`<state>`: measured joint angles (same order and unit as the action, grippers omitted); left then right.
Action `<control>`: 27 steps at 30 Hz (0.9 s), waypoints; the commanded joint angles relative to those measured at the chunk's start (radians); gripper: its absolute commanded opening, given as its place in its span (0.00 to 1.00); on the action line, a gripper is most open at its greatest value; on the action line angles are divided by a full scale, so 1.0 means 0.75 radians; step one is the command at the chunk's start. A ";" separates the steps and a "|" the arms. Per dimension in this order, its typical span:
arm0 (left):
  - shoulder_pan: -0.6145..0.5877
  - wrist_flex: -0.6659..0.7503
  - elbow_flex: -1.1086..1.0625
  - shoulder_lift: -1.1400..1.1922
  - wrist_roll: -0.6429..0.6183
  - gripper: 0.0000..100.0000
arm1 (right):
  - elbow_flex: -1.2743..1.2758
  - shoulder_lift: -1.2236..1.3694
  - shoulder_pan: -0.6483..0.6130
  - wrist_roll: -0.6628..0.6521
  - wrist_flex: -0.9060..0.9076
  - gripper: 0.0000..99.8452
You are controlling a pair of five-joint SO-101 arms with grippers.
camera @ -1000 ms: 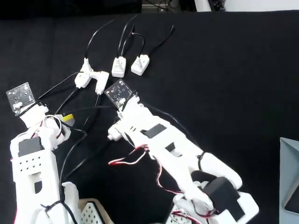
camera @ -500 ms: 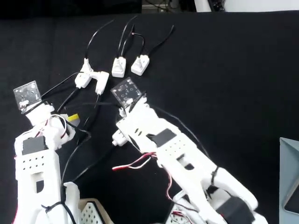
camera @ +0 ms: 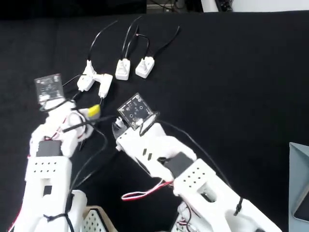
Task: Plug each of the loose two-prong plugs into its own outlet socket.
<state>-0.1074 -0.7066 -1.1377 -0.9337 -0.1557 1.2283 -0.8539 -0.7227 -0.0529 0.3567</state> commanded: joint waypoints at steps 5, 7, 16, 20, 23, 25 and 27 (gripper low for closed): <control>0.191 0.020 0.046 -0.020 -0.008 0.29 | -0.024 -0.042 -0.023 0.008 0.082 0.01; 0.216 0.027 0.046 -0.020 -0.006 0.29 | -0.019 -0.042 -0.023 0.008 0.082 0.01; 0.244 0.016 0.034 -0.094 0.043 0.29 | 0.015 -0.040 -0.020 0.008 0.084 0.01; 0.247 -0.063 0.019 -0.272 0.047 0.29 | 0.019 -0.040 -0.016 0.008 0.084 0.01; 0.275 -0.170 0.015 -0.426 0.047 0.29 | 0.019 -0.040 -0.016 0.008 0.084 0.01; 0.320 -0.229 -0.005 -0.507 0.049 0.29 | 0.019 -0.040 -0.016 0.008 0.084 0.01; 0.382 -0.250 -0.054 -0.587 0.049 0.29 | 0.019 -0.040 -0.016 0.008 0.084 0.01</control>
<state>0.1166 -0.8692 -1.1592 -1.2927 -0.1404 1.2513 -0.8631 -0.7258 -0.0499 0.4181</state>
